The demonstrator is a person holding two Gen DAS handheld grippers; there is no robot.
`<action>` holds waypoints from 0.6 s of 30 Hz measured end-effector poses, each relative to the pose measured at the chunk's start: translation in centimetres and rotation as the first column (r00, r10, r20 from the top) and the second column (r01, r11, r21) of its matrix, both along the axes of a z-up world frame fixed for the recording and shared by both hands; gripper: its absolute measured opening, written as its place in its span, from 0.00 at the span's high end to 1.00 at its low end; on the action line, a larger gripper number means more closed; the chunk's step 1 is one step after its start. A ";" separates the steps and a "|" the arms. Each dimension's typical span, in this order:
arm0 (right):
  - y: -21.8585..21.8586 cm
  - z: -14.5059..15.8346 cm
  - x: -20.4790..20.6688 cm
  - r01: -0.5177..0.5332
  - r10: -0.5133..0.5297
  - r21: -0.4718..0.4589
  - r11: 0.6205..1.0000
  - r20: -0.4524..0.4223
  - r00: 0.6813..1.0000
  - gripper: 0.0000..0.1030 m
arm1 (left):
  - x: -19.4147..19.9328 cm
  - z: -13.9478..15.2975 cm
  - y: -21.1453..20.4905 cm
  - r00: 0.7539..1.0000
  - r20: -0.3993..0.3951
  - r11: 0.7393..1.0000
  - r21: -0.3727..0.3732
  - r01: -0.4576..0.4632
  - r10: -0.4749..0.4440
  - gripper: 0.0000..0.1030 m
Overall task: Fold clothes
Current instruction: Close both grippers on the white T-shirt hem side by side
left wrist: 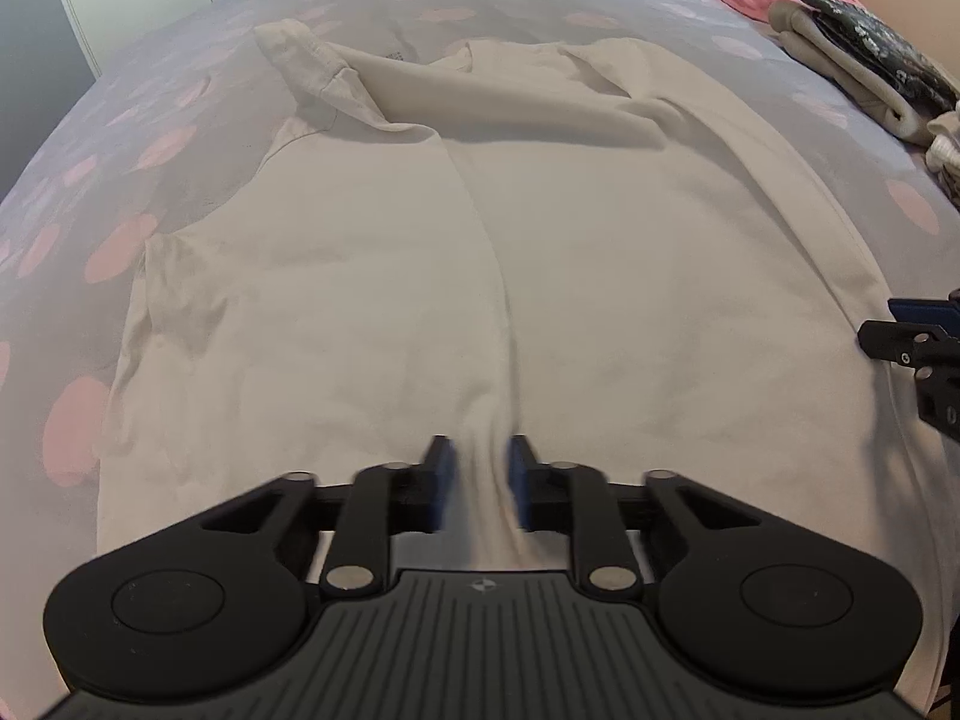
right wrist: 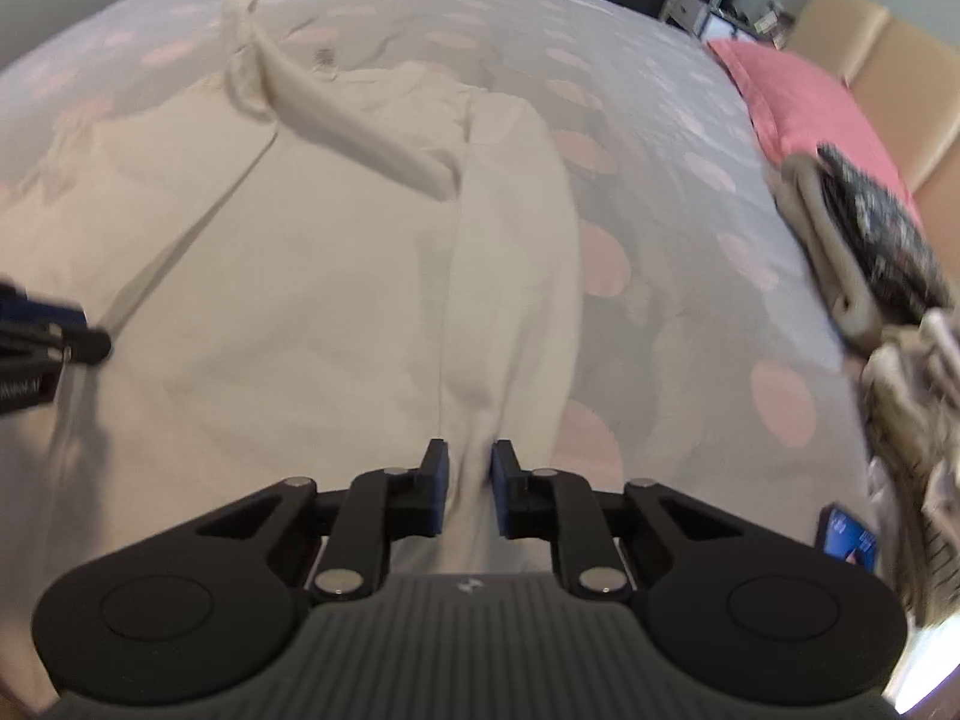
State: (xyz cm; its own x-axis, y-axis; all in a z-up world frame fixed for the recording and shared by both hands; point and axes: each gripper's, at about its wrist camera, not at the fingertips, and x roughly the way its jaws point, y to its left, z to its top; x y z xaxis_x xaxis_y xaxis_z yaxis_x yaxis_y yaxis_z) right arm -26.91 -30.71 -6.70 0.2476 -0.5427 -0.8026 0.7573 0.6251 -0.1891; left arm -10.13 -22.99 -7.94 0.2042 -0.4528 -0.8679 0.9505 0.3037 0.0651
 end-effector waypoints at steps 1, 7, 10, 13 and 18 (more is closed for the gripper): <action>-0.4 0.3 -0.3 0.021 -0.021 0.012 1.000 0.020 1.000 0.91 | 0.1 0.1 0.0 1.000 -0.007 1.000 -0.004 -0.004 0.004 0.95; -1.4 1.0 -0.9 0.087 -0.091 0.047 0.995 0.068 0.994 0.96 | 0.8 0.9 0.4 0.999 -0.032 0.998 -0.038 -0.043 0.042 0.97; -1.1 0.8 -0.6 0.083 -0.085 0.025 0.996 0.048 0.995 0.97 | 1.2 1.7 0.7 0.997 -0.027 0.995 -0.062 -0.080 0.079 0.97; -1.2 0.7 -0.5 0.092 -0.093 0.016 0.996 0.033 0.995 0.97 | 2.0 2.6 1.1 0.990 0.004 0.986 -0.091 -0.142 0.143 0.97; -2.0 0.4 -0.9 0.133 -0.133 -0.001 0.991 0.005 0.991 0.97 | 4.4 3.7 1.7 0.965 0.049 0.961 -0.116 -0.249 0.256 0.98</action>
